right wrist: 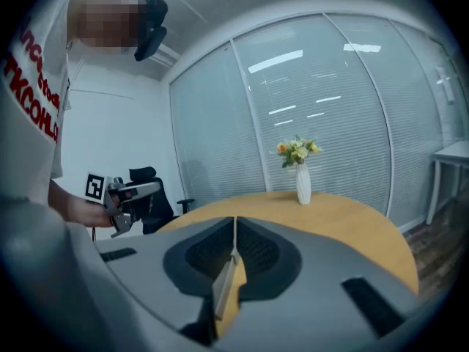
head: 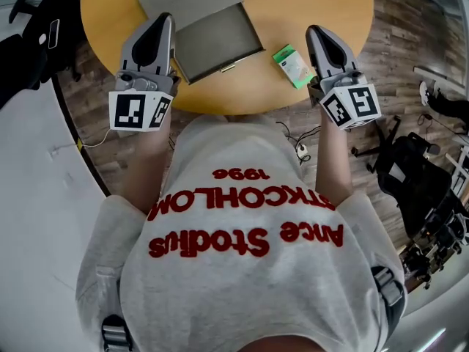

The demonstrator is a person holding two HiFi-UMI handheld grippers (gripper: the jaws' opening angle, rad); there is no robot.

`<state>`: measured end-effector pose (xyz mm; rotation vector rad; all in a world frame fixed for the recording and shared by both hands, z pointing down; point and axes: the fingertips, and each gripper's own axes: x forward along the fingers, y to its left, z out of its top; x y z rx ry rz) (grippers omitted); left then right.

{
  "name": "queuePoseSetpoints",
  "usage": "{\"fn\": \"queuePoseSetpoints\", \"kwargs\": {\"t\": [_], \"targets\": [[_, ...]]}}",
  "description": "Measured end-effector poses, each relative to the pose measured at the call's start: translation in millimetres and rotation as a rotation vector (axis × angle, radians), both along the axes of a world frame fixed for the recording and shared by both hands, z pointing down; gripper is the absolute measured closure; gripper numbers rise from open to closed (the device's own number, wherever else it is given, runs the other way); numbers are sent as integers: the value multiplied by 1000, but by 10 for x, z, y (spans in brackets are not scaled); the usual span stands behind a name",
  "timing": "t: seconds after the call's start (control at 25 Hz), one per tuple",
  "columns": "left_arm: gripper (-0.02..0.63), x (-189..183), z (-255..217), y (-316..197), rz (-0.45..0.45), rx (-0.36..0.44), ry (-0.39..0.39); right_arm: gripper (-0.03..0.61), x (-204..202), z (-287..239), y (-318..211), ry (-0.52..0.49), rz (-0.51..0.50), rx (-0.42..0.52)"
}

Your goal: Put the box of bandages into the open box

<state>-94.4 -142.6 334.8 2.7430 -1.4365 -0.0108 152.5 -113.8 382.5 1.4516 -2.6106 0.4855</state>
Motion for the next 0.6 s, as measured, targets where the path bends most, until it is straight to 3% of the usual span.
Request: {"fn": "queuePoseSetpoints", "kwargs": {"t": [0.12,0.36,0.44,0.6], "targets": [[607,62,169,-59,20,-19,-33,549,108,403,61,72,14,-78],[607,137,416,-64,51,-69,-56,387,90,1224,326,173,-65,-285],[607,148,495,-61,51,-86,-54,294,62,1478,412,247,-105,-346],[607,179,611,-37,58,-113,-58,222,21,1946,600,460,-230,-473]]}}
